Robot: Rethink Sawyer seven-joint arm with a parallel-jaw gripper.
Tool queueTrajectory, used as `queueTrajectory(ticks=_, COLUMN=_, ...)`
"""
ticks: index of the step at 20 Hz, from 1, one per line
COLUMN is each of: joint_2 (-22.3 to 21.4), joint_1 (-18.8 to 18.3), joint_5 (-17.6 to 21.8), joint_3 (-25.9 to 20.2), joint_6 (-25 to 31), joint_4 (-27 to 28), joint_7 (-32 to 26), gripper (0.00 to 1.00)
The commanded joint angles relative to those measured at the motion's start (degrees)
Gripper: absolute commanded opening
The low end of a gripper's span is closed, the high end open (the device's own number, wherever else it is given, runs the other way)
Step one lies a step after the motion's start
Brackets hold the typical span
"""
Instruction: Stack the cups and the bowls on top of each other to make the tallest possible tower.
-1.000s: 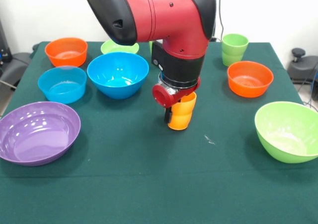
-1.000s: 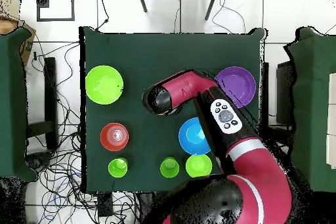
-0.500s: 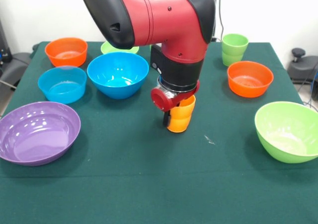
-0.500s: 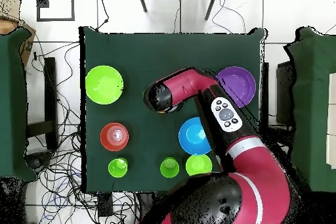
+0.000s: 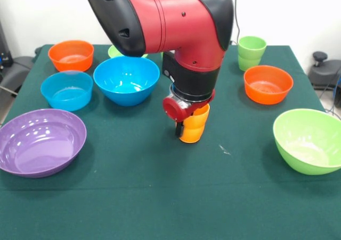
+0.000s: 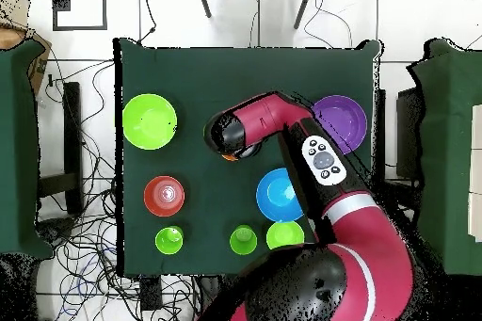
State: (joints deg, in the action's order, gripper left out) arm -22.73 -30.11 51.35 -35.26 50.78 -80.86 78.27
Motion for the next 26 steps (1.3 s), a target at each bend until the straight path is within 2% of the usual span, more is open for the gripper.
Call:
queueTrajectory(ticks=1, joint_2=2.76, joint_1=-0.38, joint_5=3.19, joint_3=-0.86, joint_6=3.36, joint_4=4.29, joint_7=-21.74, gripper=0.00)
queueTrajectory(ticks=22, joint_2=2.17, joint_1=0.45, joint_5=2.30, joint_3=-0.28, joint_6=4.85, joint_4=3.89, joint_7=-21.79, gripper=0.00)
queueTrajectory(ticks=23, joint_2=2.23, joint_1=0.56, joint_5=2.26, joint_3=-0.31, joint_6=4.96, joint_4=3.97, joint_7=-21.81, gripper=1.00)
queueTrajectory(ticks=26, joint_2=2.20, joint_1=0.17, joint_5=2.09, joint_3=-0.65, joint_6=4.26, joint_4=3.65, joint_7=-21.90, gripper=1.00)
